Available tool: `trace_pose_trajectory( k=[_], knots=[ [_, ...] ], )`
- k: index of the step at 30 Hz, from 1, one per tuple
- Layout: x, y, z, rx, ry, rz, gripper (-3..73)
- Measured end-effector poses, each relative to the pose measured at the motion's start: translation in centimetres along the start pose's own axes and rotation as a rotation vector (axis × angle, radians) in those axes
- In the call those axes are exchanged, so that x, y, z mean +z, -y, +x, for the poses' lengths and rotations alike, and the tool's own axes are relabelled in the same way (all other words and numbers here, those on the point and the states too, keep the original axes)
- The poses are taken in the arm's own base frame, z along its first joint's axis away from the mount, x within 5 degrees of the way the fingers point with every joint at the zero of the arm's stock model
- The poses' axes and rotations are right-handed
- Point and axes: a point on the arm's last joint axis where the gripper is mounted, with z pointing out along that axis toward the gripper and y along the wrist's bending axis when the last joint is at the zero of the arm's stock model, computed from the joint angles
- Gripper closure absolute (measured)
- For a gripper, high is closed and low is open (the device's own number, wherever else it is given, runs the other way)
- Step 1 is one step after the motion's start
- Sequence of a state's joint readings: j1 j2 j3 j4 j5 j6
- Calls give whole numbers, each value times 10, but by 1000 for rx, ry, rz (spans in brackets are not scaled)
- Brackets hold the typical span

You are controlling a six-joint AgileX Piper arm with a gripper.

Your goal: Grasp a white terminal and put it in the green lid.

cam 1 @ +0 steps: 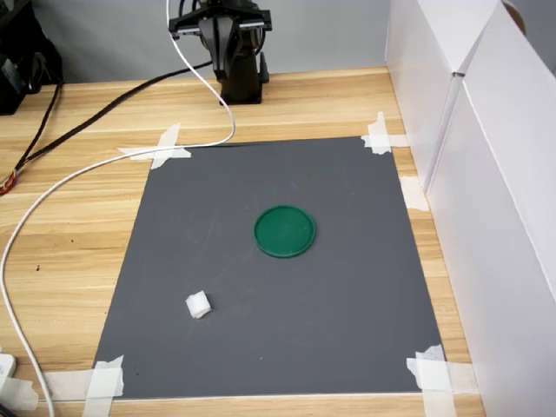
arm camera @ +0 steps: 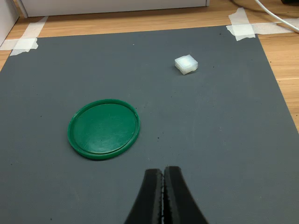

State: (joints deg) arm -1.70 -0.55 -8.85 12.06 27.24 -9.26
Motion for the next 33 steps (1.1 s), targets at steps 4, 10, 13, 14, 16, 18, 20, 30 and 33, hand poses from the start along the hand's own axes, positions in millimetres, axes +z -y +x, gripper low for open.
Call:
trace_pose_trajectory(
  k=[4, 10, 13, 14, 16, 18, 20, 30, 33],
  knots=[
    [2, 0, 0, 3, -16, 1, 710],
    [14, 3, -4, -11, -47, 17, 710],
    [21, 5, -8, -33, -32, 30, 710],
    [22, 5, -9, -38, -30, 33, 710],
    [26, 6, -10, -53, -32, 40, 710],
    [30, 6, -11, -69, -53, 40, 710],
    [33, 6, -17, -83, -77, 38, 710],
    [57, 5, -86, -96, -159, 14, 710],
    [72, 5, -106, -102, -206, 6, 710]
  ],
)
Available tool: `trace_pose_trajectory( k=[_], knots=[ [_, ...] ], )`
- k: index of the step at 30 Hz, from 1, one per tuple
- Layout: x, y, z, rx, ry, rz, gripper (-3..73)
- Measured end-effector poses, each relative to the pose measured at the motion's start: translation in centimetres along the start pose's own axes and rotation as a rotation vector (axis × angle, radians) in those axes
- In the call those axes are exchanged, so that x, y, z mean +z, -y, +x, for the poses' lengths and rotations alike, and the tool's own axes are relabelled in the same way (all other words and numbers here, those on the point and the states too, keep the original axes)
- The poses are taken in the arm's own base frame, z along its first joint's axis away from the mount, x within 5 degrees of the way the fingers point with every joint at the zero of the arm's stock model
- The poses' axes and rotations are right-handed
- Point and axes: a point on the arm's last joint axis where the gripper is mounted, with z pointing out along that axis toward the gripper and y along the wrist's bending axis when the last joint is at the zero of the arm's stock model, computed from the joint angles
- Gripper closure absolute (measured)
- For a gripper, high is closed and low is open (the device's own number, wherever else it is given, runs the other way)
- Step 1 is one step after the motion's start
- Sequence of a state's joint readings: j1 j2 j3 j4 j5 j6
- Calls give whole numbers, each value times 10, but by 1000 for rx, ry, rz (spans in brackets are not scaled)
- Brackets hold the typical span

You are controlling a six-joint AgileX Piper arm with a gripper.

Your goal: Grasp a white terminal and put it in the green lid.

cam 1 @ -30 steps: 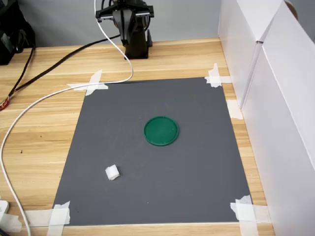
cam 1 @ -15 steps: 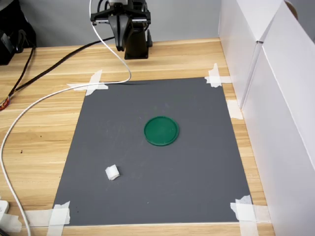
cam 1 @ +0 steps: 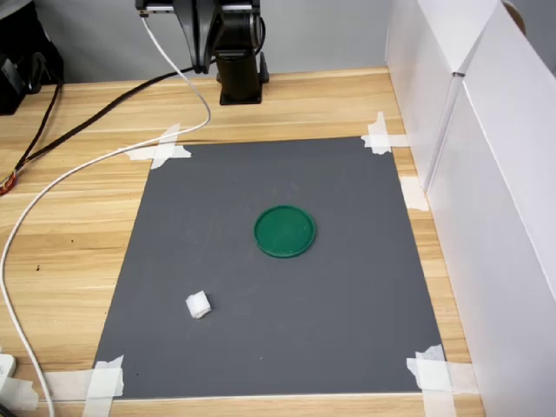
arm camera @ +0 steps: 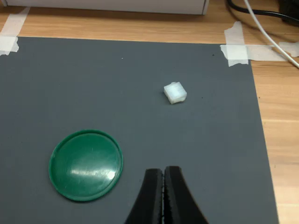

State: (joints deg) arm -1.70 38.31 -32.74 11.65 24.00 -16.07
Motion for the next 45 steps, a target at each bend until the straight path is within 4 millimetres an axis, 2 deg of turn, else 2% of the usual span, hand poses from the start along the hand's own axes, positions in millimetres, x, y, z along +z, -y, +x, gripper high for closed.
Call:
trace_pose_trajectory(
  k=[6, 15, 21, 29, 39, 45],
  knots=[
    [25, 5, -34, -15, -93, -16, 710],
    [47, 9, -62, -66, -275, -52, 710],
    [84, 16, -74, -166, -403, -54, 710],
    [124, 23, -99, -224, -367, -43, 711],
    [165, 25, -104, -532, -497, -184, 711],
    [194, 30, -81, -558, -662, -308, 703]
  ],
)
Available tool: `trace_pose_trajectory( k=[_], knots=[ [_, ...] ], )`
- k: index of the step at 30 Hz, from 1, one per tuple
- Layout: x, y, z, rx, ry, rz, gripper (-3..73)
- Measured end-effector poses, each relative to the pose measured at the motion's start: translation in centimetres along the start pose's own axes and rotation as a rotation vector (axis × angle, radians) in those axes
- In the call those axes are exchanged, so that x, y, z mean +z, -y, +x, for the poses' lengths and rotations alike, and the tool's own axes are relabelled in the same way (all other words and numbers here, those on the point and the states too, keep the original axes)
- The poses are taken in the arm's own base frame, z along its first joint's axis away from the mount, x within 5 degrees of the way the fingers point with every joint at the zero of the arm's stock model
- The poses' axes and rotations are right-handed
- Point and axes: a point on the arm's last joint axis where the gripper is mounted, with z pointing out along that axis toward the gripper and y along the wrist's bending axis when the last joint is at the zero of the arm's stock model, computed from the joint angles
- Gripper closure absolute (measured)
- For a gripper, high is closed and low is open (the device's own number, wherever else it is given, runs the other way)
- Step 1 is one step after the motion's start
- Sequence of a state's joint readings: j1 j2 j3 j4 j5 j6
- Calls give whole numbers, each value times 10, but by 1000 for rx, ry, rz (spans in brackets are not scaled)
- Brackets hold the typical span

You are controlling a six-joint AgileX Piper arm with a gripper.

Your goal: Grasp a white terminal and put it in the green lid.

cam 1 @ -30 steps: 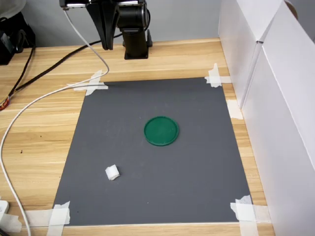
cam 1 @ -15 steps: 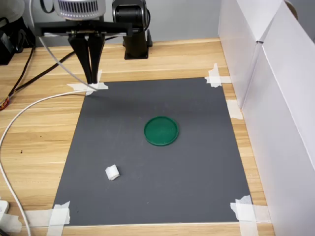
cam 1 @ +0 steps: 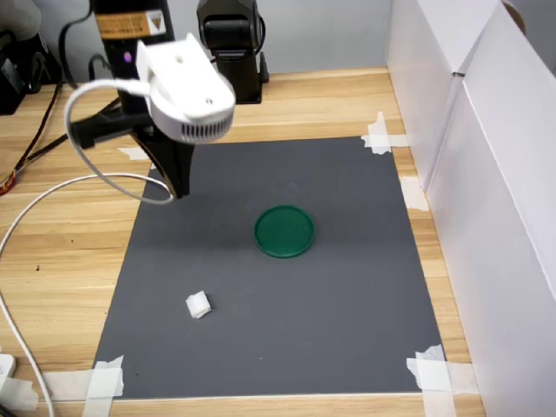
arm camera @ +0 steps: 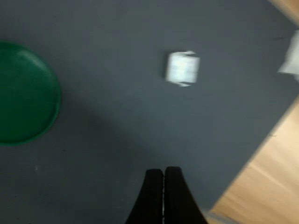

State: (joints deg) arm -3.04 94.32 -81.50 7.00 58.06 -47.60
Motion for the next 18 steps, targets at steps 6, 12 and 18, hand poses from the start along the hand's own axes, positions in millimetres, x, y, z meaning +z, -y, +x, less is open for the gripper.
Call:
trace_pose_trajectory(
  k=[6, 12, 18],
  knots=[
    [22, 17, 12, 37, -31, -18, 586],
    [36, 26, 7, 68, -36, -14, 328],
    [33, 40, -4, 74, -30, 13, 106]
  ],
)
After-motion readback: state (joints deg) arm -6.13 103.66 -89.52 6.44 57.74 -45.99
